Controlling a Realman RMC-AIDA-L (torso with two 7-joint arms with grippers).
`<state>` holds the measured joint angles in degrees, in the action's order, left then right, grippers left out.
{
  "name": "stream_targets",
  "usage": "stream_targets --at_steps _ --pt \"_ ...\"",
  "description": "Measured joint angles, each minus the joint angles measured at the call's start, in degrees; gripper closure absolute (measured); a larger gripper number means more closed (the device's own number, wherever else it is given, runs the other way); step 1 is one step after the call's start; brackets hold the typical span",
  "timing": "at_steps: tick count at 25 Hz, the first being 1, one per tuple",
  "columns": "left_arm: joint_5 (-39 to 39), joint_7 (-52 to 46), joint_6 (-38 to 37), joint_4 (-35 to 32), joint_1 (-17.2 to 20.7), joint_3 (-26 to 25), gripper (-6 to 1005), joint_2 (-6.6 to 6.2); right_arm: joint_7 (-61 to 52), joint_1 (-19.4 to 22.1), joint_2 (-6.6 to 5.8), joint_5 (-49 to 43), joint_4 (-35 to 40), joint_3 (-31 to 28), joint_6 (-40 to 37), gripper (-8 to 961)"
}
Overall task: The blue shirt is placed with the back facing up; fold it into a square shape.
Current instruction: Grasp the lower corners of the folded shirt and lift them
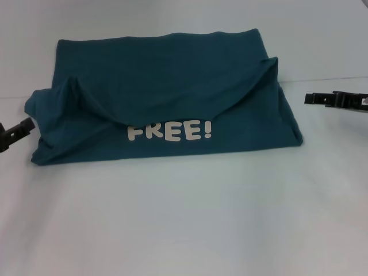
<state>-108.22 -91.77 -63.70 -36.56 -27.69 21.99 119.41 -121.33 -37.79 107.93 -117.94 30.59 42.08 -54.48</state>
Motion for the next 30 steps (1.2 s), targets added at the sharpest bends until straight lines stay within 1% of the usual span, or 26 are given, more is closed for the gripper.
stream_targets --at_steps 2,4,10,12,15,18,20,24,30 --pt "-0.1 0.0 -0.6 -0.6 0.6 0.4 61 0.07 -3.9 -0.7 0.28 -4.4 1.6 0.0 -1.3 234" --pt "-0.1 0.0 -1.5 -1.2 1.3 0.6 61 0.15 -6.1 -1.2 0.56 -6.9 2.4 0.0 -2.0 234" --pt "-0.1 -0.1 -3.3 -2.0 2.1 0.4 62 0.48 -7.0 -2.0 1.46 -8.9 1.8 0.1 -2.3 241" --pt "-0.1 -0.2 -3.3 -2.0 2.2 0.5 62 0.54 -7.0 -2.1 2.18 -9.2 1.4 0.2 -1.5 255" --pt "-0.1 -0.2 -3.2 -2.1 2.0 0.6 62 0.59 -7.0 -2.2 3.66 -10.2 1.3 0.3 0.2 275" --pt "-0.1 -0.2 -3.0 -2.0 1.7 0.7 62 0.59 -7.1 -2.2 4.87 -10.8 0.9 0.7 2.8 290" --pt "-0.2 -0.2 -2.9 -1.9 1.7 0.7 62 0.58 -7.1 -2.3 5.22 -10.9 0.1 0.9 4.3 291" --pt "-0.2 -0.2 -2.8 -1.9 1.6 0.8 62 0.57 -6.8 -2.8 5.47 -11.0 -1.7 0.9 6.9 293" --pt "-0.2 -0.2 -2.8 -1.9 1.6 0.8 62 0.56 -6.6 -3.2 6.22 -11.0 -2.0 0.9 9.6 296"
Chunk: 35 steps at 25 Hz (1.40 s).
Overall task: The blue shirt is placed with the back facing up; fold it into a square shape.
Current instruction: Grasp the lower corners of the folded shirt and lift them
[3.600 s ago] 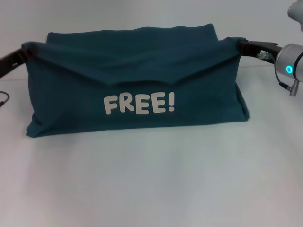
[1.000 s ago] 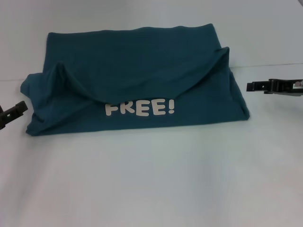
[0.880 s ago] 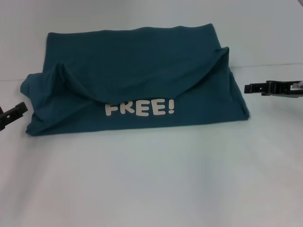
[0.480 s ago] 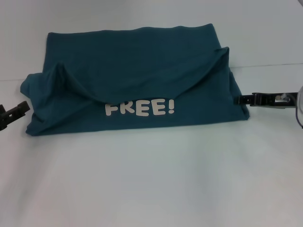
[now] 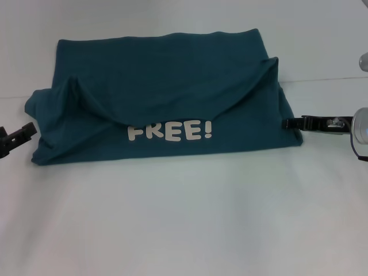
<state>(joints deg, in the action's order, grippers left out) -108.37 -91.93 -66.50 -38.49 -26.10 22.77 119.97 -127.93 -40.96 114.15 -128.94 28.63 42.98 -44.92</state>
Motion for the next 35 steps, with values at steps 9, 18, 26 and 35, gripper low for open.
stream_targets --at_steps 9,18,26,35 --pt "0.0 0.0 0.1 0.2 0.0 0.0 62 0.00 0.0 -0.2 0.21 0.0 0.0 0.0 0.6 301" --pt "-0.5 0.3 0.3 0.0 0.1 1.2 62 0.00 0.2 -0.1 0.17 0.0 0.1 0.0 0.6 307" --pt "-1.2 0.7 0.5 -0.2 -0.6 1.4 63 -0.07 -0.5 0.1 -0.58 0.1 0.7 -0.3 -0.3 311" --pt "-1.5 0.9 0.7 -0.2 -0.8 2.8 63 -0.03 -0.5 -0.5 -0.72 0.1 0.4 -0.1 -0.4 330"
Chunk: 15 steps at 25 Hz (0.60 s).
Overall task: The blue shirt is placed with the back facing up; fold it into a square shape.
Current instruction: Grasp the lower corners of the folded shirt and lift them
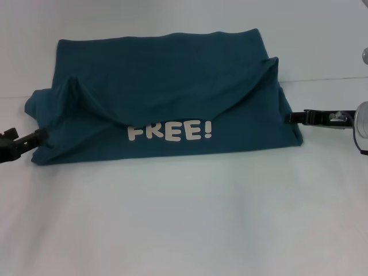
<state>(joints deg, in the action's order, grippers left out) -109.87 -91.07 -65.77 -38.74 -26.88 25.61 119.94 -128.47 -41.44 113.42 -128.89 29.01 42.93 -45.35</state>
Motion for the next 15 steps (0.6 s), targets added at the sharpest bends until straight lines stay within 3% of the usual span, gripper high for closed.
stream_targets --at_steps 15 --pt "0.0 0.3 0.5 0.3 -0.1 1.5 63 0.33 0.6 0.5 0.82 -0.1 -0.4 0.1 0.8 360"
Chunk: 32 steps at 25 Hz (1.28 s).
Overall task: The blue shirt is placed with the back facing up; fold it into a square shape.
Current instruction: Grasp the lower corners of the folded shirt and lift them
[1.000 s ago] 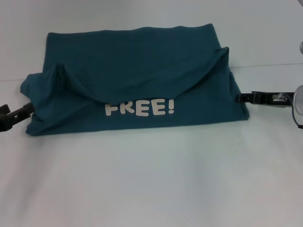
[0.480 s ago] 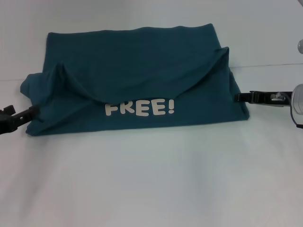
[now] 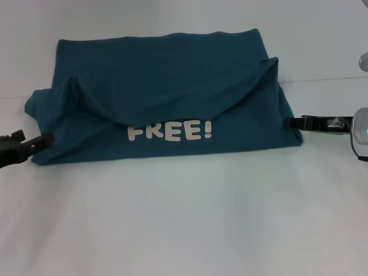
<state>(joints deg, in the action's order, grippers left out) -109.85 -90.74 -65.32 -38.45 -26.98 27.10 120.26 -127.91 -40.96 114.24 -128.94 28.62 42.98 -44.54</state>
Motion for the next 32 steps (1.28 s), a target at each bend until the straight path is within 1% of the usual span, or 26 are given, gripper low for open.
stream_targets --at_steps 5,7,8,9,12,16,27,32 --pt "0.0 0.0 -0.1 0.0 0.0 0.0 63 0.30 1.1 -0.1 0.59 0.0 -1.7 0.1 2.2 359" --pt "0.0 0.0 -0.1 -0.2 -0.1 0.0 63 0.38 1.6 -0.4 0.95 0.0 -2.2 0.2 2.9 359" --pt "0.0 -0.1 -0.1 -0.2 -0.1 0.0 63 0.39 2.0 -0.5 1.45 0.1 -2.2 0.2 3.2 359" --pt "0.0 -0.1 -0.1 -0.3 -0.2 0.0 63 0.40 2.0 -0.5 1.45 0.1 -2.2 0.2 3.2 363" --pt "0.0 -0.1 -0.1 -0.3 -0.3 0.0 63 0.41 2.3 -0.8 1.95 0.3 -2.0 0.2 3.2 375" --pt "0.0 -0.2 -0.1 -0.3 -0.5 0.1 63 0.41 2.3 -0.9 2.01 0.3 -1.9 0.2 3.2 391" --pt "0.0 -0.3 0.0 -0.3 -0.7 0.1 64 0.35 2.2 -1.1 1.61 0.5 -2.0 -0.3 3.3 435" --pt "0.0 -0.3 0.0 -0.3 -0.8 0.1 64 0.28 2.3 -1.2 1.86 0.6 -2.0 -0.3 3.3 455"
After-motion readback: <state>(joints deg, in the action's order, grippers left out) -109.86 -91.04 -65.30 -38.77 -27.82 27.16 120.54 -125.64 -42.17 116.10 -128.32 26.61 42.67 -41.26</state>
